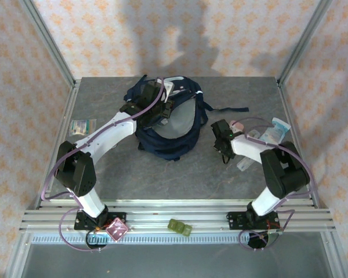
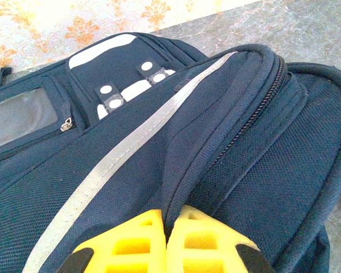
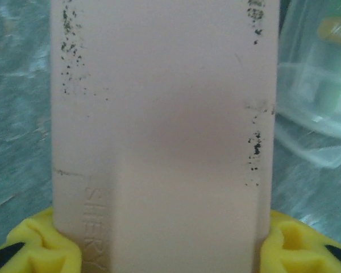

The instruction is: Pack the student bag

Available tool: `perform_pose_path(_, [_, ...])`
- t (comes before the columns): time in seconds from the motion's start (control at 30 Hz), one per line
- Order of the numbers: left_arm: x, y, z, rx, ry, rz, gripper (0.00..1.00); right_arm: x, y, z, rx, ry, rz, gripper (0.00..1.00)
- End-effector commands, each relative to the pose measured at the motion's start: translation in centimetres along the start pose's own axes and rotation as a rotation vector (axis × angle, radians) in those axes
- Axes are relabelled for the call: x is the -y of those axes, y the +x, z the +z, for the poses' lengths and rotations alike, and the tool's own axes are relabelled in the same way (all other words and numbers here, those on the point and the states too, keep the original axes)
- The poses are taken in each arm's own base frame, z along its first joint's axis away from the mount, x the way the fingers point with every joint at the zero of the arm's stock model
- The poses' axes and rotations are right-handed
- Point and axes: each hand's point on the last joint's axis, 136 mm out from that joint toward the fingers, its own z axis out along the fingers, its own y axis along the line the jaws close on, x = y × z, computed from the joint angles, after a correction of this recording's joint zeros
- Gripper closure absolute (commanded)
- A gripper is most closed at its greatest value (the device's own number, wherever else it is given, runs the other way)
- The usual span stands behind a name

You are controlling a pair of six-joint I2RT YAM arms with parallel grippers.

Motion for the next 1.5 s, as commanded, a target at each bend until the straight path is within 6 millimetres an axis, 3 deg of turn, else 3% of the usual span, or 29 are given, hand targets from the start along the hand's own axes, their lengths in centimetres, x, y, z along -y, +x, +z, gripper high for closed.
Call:
perform_pose_path(0.0, [0.3, -4.4, -2.4, 0.155, 0.021, -0.065, 1.00, -4.6, -1.8, -4.4, 0.089, -0.258, -0.039, 0.66])
perform_pose_path(0.17, [0.6, -5.6, -2.8, 0.180, 0.035, -0.077, 1.00, -8.1, -1.1, -9.7, 0.120, -0.453, -0.209, 0.66])
perform_pose_path(0.33, [0.8, -6.7, -3.3, 0.204, 0.045, -0.087, 1.00, -13.3, 2.5, -11.7, 0.072, -0.588, -0.410, 0.66])
perform_pose_path(0.43, [0.9, -7.1, -3.8, 0.216, 0.056, -0.100, 1.00, -16.5, 3.8, -11.5, 0.023, -0.648, -0.465, 0.66])
perform_pose_path(0.53, [0.9, -7.4, -4.2, 0.222, 0.057, -0.102, 1.00, -19.7, 3.3, -10.9, 0.018, -0.687, -0.473, 0.66])
perform_pose_path(0.67, [1.1, -7.6, -4.6, 0.223, 0.066, -0.104, 1.00, -24.0, 1.0, -7.6, -0.023, -0.656, -0.445, 0.61])
perform_pose_path(0.73, [1.2, -7.6, -4.8, 0.223, 0.072, -0.109, 1.00, -25.6, -1.1, -6.1, -0.001, -0.630, -0.394, 0.59])
perform_pose_path(0.87, [1.6, -7.8, -5.4, 0.232, 0.084, -0.120, 1.00, -27.7, -4.0, -5.1, 0.056, -0.665, -0.289, 0.38])
perform_pose_path(0.97, [1.8, -7.6, -5.4, 0.229, 0.092, -0.127, 1.00, -27.1, -3.6, -6.7, 0.067, -0.732, -0.250, 0.29])
perform_pose_path(1.07, [1.9, -6.8, -4.9, 0.219, 0.098, -0.138, 1.00, -24.4, -2.6, -8.7, 0.080, -0.760, -0.245, 0.23])
perform_pose_path(1.2, [3.0, -5.5, -3.7, 0.189, 0.160, -0.198, 1.00, -19.6, -1.4, -12.2, 0.115, -0.786, -0.258, 0.22])
perform_pose_path(1.4, [8.4, -4.6, -1.6, 0.154, 0.287, -0.278, 1.00, -12.0, -0.2, -15.5, 0.205, -0.767, -0.210, 0.25])
perform_pose_path(1.47, [10.6, -4.6, -0.6, 0.136, 0.332, -0.328, 1.00, -10.7, 0.4, -16.1, 0.212, -0.781, -0.206, 0.29])
